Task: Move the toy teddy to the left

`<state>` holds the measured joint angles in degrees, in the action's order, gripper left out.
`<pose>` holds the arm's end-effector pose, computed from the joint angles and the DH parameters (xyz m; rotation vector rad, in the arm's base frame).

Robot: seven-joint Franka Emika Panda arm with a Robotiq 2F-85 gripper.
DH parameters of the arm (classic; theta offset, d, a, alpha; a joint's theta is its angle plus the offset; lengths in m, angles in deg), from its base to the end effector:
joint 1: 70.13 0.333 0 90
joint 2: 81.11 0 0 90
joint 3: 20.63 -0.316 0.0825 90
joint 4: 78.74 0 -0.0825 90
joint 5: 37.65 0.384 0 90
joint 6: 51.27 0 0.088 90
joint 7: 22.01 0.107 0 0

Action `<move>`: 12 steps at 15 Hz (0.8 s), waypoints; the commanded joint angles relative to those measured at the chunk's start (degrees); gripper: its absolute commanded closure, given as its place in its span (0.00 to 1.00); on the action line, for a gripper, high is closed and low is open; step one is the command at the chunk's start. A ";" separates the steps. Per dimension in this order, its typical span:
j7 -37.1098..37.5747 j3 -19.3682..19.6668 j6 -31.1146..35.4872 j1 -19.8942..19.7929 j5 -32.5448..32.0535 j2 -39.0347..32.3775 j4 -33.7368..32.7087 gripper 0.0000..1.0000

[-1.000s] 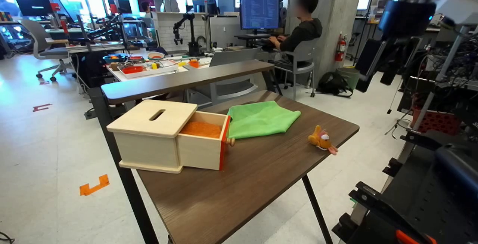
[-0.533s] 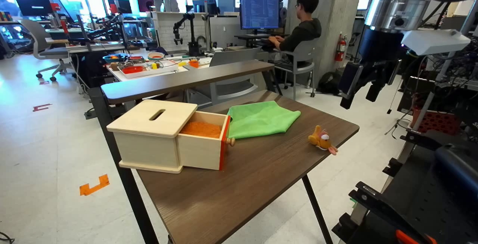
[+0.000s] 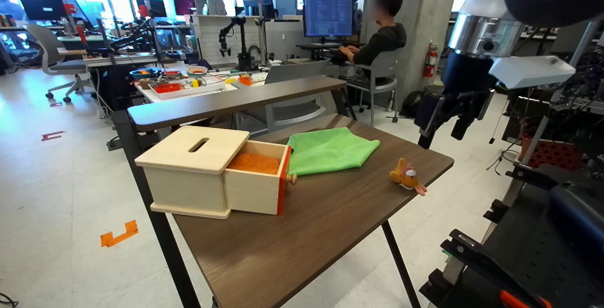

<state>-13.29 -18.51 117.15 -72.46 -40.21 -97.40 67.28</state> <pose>0.4607 -0.0339 0.1754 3.1062 -0.2874 0.1676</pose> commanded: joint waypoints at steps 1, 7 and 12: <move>-0.47 -1.89 4.57 0.79 3.94 -8.38 -5.70 0.00; -0.31 -1.04 4.35 2.35 4.38 -18.78 -14.69 0.00; -0.47 -0.36 4.66 2.36 4.32 -23.82 -19.29 0.25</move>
<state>-13.29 -19.80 120.96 -71.14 -37.26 -118.20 51.06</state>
